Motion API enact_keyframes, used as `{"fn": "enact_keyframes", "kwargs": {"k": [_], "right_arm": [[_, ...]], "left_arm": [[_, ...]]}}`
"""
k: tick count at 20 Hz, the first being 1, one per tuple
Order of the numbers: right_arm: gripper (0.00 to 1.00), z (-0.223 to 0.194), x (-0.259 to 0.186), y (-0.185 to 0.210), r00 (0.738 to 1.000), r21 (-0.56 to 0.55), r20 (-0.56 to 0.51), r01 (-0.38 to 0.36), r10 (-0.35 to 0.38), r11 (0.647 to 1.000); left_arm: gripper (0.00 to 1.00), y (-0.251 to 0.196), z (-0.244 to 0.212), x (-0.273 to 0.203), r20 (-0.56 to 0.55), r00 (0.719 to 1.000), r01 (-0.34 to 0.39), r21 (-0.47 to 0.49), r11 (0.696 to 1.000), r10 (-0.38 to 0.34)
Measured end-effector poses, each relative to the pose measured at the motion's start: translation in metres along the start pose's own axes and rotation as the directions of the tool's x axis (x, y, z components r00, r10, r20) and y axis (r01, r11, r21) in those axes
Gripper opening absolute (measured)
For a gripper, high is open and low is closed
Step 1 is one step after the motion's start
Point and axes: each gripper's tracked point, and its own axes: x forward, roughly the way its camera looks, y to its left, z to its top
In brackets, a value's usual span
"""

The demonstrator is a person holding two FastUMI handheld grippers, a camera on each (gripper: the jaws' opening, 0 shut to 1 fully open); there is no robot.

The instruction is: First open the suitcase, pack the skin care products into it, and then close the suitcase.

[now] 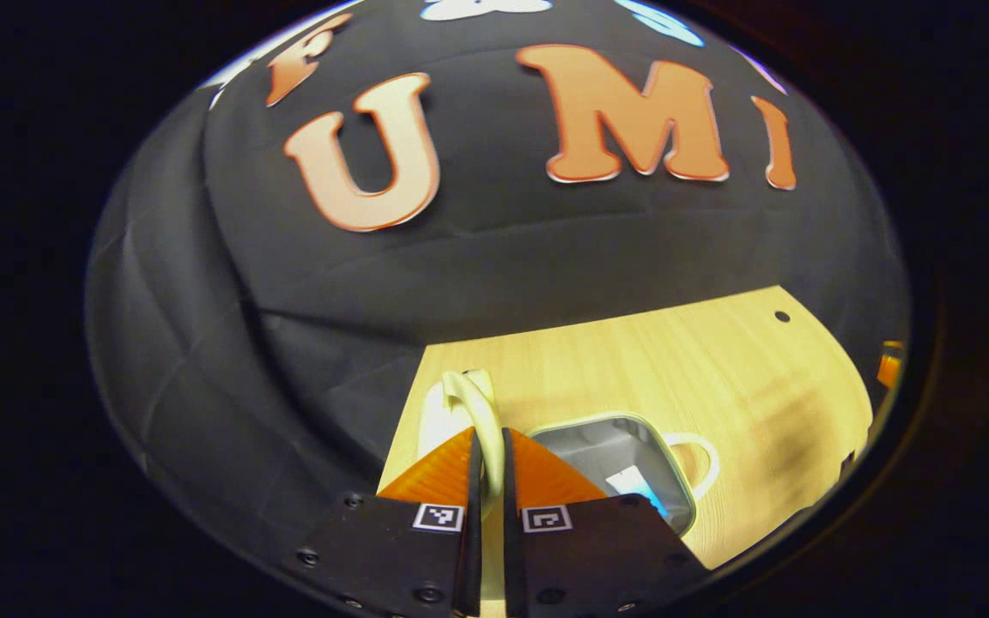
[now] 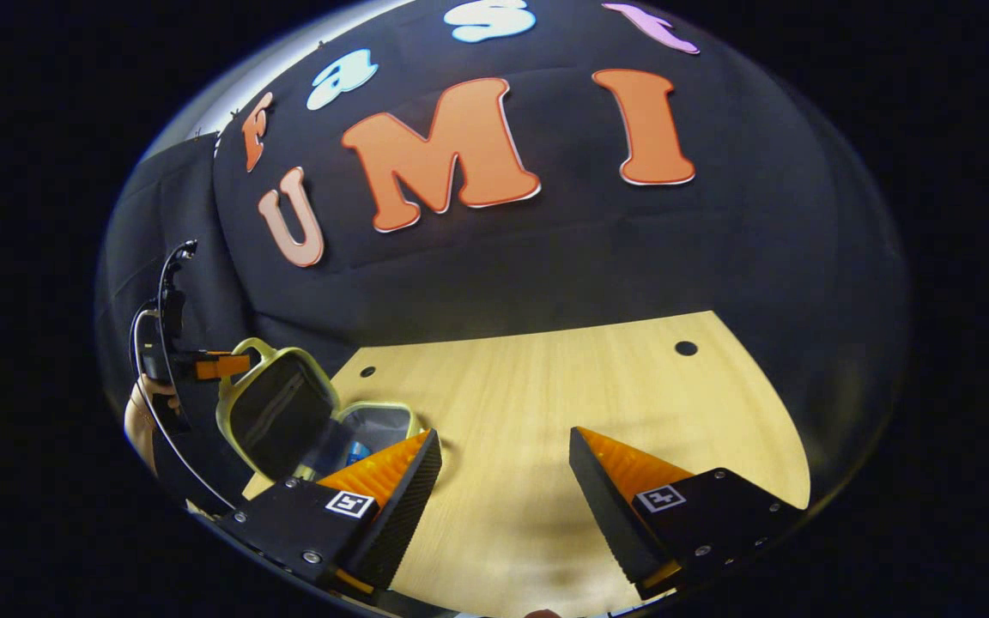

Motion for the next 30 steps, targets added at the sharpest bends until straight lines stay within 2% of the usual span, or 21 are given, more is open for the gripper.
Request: {"fn": "enact_keyframes", "kwargs": {"k": [2,4,6,10,13,16,21,25,30], "right_arm": [[0.95,0.002,-0.009,-0.017,1.0,0.028,0.01,0.025,-0.025,0.999],[0.95,0.003,-0.018,-0.031,0.999,0.048,0.012,0.047,-0.048,0.998],[0.95,0.003,-0.021,-0.041,0.997,0.045,0.022,0.077,-0.078,0.996],[0.95,0.001,-0.027,-0.058,0.991,0.013,0.026,0.133,-0.134,0.991],[0.95,-0.003,-0.03,-0.065,0.989,0.015,0.015,0.148,-0.148,0.989],[0.95,-0.007,-0.036,-0.074,0.985,0.007,0.006,0.171,-0.171,0.985],[0.95,-0.014,-0.044,-0.089,0.979,0.008,0.003,0.203,-0.203,0.979],[0.96,-0.021,-0.05,-0.096,0.976,0.02,-0.012,0.216,-0.215,0.976],[0.95,-0.027,-0.051,-0.095,0.975,0.024,-0.026,0.223,-0.223,0.974]], "left_arm": [[0.11,-0.027,0.006,0.007,-0.006,1.0,-0.005,0.052,0.999,0.005],[0.11,-0.059,0.006,0.014,-0.009,1.0,0.03,0.073,0.997,-0.03],[0.11,-0.093,0.004,0.019,-0.016,0.997,0.077,0.091,0.993,-0.076],[0.11,-0.14,-0.012,0.022,-0.018,0.995,0.098,0.205,0.974,-0.096],[0.11,-0.168,-0.027,0.026,-0.046,0.985,0.169,0.206,0.964,-0.163],[0.11,-0.198,-0.042,0.036,-0.079,0.977,0.212,0.225,0.951,-0.199],[0.11,-0.249,-0.105,0.047,-0.183,0.947,0.302,0.227,0.926,-0.264],[0.11,-0.272,-0.136,0.072,-0.257,0.93,0.32,0.207,0.924,-0.264],[0.11,-0.275,-0.136,0.076,-0.27,0.939,0.283,0.258,0.924,-0.212]]}}
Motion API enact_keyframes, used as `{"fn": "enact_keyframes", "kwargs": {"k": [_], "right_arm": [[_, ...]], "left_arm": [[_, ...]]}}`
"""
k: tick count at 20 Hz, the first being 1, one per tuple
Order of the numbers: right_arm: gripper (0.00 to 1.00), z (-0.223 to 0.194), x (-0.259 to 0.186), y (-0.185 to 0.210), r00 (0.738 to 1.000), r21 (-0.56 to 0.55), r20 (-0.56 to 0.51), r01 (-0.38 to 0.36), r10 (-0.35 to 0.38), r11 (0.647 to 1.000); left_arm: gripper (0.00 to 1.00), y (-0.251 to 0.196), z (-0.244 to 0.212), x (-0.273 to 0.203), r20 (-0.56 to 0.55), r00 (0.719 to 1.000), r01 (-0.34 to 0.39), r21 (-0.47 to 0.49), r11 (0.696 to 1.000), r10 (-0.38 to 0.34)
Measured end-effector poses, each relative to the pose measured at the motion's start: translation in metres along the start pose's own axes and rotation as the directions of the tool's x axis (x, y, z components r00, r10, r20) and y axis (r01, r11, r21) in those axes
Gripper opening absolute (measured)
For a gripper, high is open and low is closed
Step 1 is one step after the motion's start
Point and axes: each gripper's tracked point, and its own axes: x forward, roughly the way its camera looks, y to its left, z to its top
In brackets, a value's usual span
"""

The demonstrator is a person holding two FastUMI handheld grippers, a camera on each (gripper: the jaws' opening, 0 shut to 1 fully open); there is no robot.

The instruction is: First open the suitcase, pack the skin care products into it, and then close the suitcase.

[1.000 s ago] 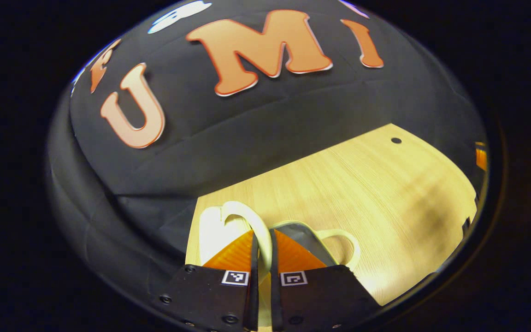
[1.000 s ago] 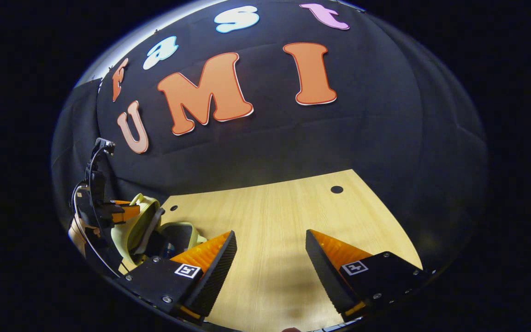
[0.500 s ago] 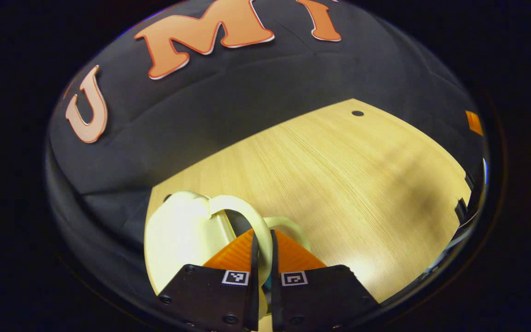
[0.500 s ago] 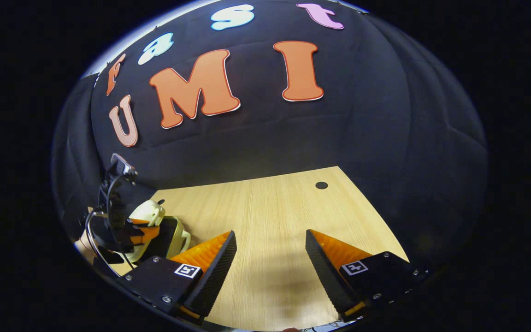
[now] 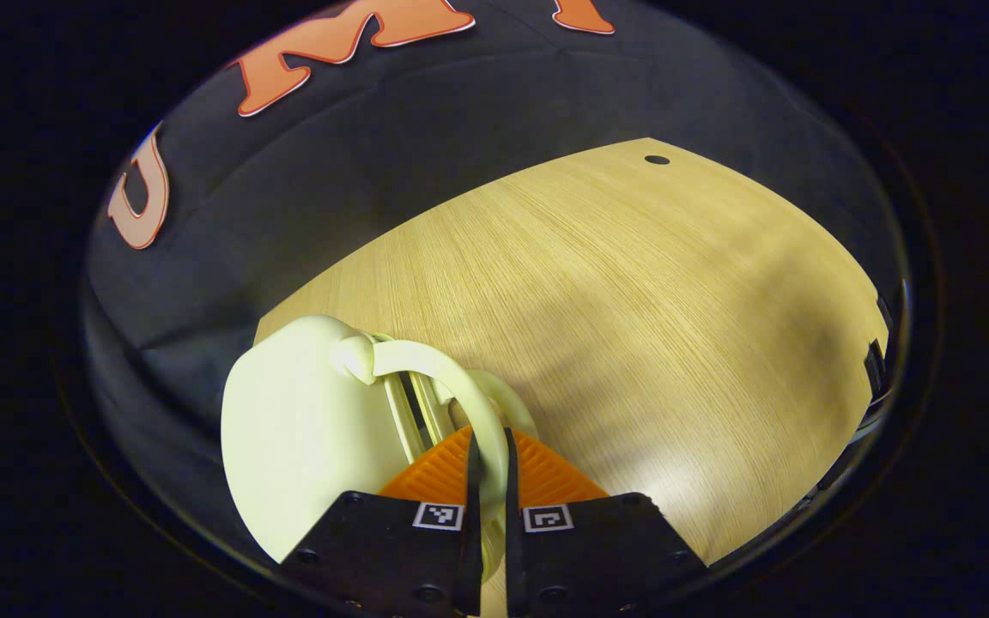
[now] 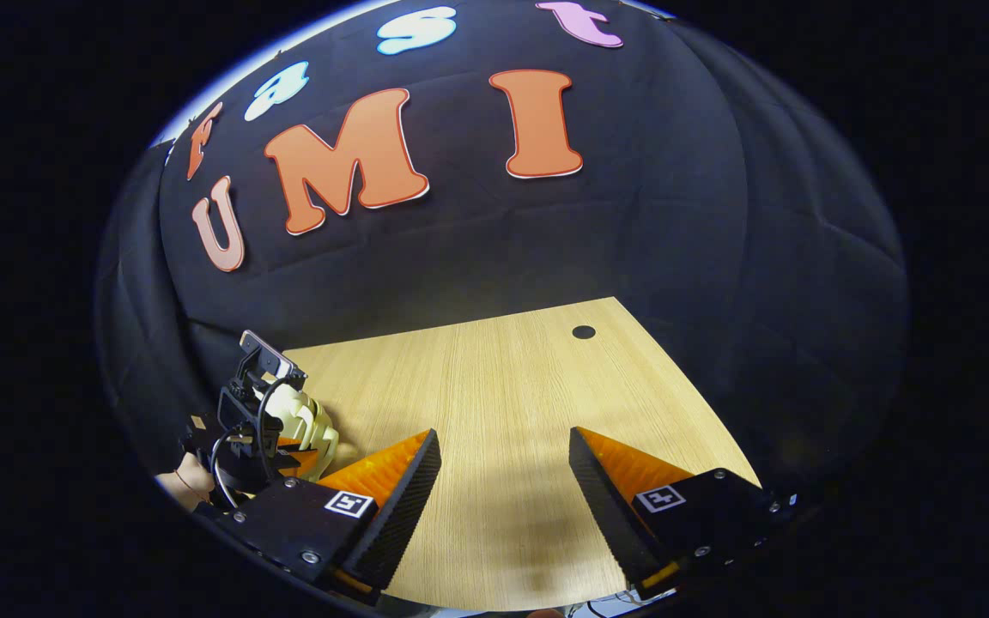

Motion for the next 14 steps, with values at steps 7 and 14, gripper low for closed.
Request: {"fn": "enact_keyframes", "kwargs": {"k": [7,14], "right_arm": [[0.95,0.008,0.001,0.012,0.999,-0.014,0.034,0.008,-0.008,1.0],[0.95,0.041,0.011,0.032,0.994,-0.037,0.104,-0.039,0.043,0.999]], "left_arm": [[0.47,0.01,0.017,-0.025,0.078,0.996,0.059,-0.124,0.991,-0.049],[0.95,0.051,0.144,-0.122,0.487,0.87,0.105,-0.322,0.941,0.069]]}}
